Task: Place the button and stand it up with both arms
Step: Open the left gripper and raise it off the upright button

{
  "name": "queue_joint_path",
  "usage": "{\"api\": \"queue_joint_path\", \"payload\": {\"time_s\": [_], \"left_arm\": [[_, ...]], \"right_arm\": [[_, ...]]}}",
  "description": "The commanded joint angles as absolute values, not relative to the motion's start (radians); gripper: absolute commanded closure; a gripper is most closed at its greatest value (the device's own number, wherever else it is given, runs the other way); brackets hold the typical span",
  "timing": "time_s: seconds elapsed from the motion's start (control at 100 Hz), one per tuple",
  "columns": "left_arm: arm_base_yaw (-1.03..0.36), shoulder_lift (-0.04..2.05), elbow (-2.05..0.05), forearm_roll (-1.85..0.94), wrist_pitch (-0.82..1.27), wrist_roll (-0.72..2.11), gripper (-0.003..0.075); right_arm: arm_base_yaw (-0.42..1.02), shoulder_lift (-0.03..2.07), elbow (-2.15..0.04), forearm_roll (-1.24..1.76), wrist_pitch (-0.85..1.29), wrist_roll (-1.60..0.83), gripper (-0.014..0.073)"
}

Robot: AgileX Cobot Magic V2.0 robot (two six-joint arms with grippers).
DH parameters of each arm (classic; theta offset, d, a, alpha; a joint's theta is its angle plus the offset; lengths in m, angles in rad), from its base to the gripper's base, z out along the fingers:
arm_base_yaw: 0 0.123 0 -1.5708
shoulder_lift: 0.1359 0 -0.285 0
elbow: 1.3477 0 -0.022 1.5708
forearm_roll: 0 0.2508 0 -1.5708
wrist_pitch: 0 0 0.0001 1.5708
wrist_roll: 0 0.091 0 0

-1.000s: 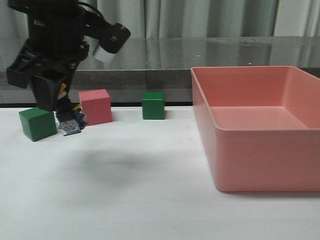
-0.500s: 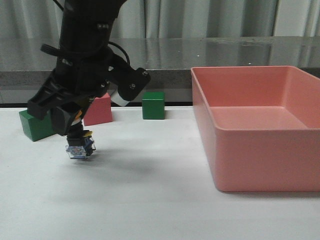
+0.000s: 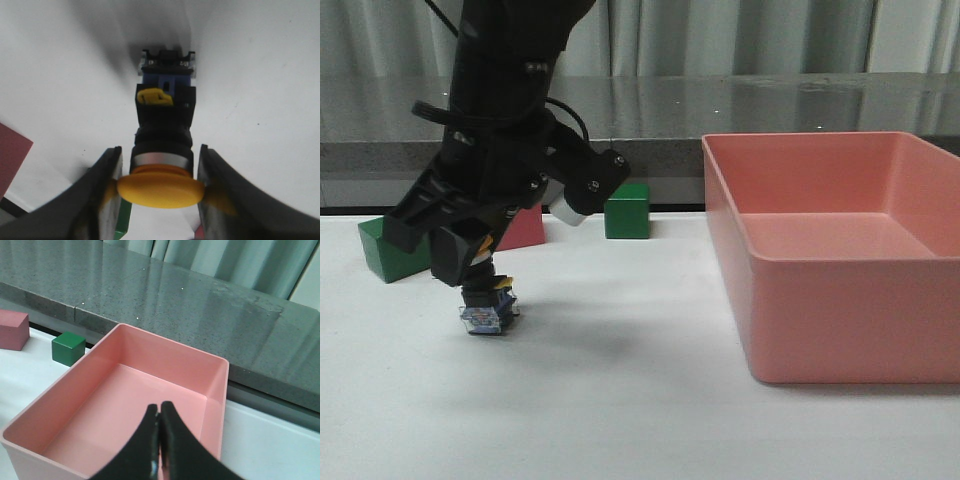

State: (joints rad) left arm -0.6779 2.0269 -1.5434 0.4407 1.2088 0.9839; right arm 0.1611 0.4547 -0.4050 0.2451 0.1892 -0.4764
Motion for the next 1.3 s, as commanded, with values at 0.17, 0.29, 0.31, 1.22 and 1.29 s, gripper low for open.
{"api": "queue_joint_path", "payload": {"time_s": [0.17,0.29,0.31,1.22,1.29], "left_arm": [[-0.685,1.973,-1.571,0.444,1.226,0.983,0.0738],[-0.685,1.973,-1.571,0.435,1.226,0.983,0.0698],[-0.685,1.973,-1.571,0.435,1.226,0.983,0.0680],[-0.662,1.892,-1.571,0.467,1.264,0.981,0.0111],[-0.645,1.864,-1.571,0.463,1.264,0.979,0.0111]], "right_arm": [[0.156,0.455,-0.433,0.251,0.117,-0.477,0.0703],[0.156,0.455,-0.433,0.251,0.117,-0.477,0.0703],[0.156,0.455,-0.433,0.251,0.117,-0.477,0.0703],[0.156,0.455,-0.433,0.251,0.117,-0.477,0.0703],[0.156,0.455,-0.433,0.251,0.117,-0.477,0.0703]]}}
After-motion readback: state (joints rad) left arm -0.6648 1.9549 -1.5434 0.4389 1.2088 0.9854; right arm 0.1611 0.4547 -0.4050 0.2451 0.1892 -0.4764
